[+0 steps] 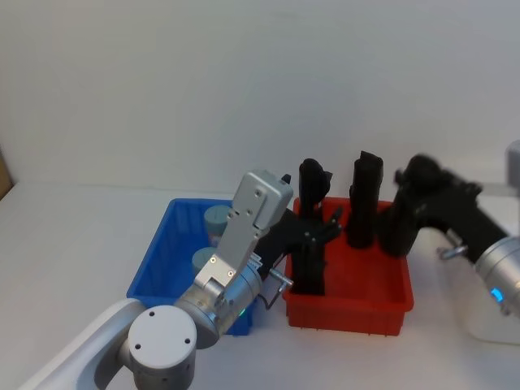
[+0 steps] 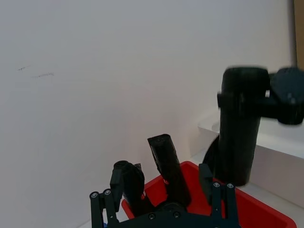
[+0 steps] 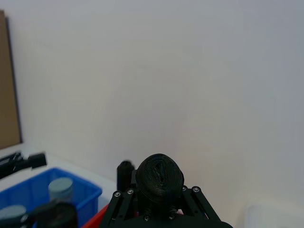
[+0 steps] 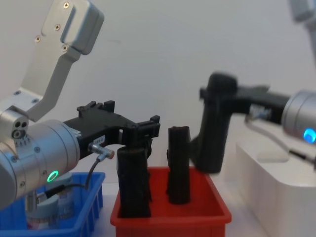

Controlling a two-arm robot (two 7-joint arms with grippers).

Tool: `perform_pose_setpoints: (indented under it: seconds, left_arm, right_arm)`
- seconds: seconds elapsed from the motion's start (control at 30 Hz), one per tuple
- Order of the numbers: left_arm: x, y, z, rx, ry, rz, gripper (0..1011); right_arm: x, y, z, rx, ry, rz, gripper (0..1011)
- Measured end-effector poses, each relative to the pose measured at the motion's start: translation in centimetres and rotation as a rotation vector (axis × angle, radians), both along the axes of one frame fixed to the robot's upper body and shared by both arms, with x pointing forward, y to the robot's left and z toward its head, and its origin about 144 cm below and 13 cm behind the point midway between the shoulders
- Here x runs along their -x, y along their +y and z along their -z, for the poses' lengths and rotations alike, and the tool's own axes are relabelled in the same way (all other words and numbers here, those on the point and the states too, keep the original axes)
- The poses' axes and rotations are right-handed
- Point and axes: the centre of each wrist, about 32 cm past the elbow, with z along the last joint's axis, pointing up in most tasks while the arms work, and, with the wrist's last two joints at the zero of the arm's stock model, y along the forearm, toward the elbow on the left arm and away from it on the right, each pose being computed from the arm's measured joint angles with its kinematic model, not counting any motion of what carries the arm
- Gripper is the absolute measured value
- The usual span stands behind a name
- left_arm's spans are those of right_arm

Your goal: Pick the cotton swabs from the blue box and place them into the white box.

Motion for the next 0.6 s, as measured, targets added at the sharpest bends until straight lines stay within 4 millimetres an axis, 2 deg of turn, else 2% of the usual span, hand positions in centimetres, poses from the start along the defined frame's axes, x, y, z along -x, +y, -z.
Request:
perform_pose_setpoints:
  seconds: [0.27, 0.6]
  left_arm:
    - [0.0, 0.0, 0.0, 0.000, 0.000, 0.000, 1003]
    - [0.0, 0.0, 0.0, 0.000, 0.000, 0.000, 1003]
  right_arm:
    - [-0.1, -2.1, -2.8, -0.050, -0.101, 0.090, 344]
    - [-0.1, -4.7, -4.4, -0.064, -0.152, 0.211, 343]
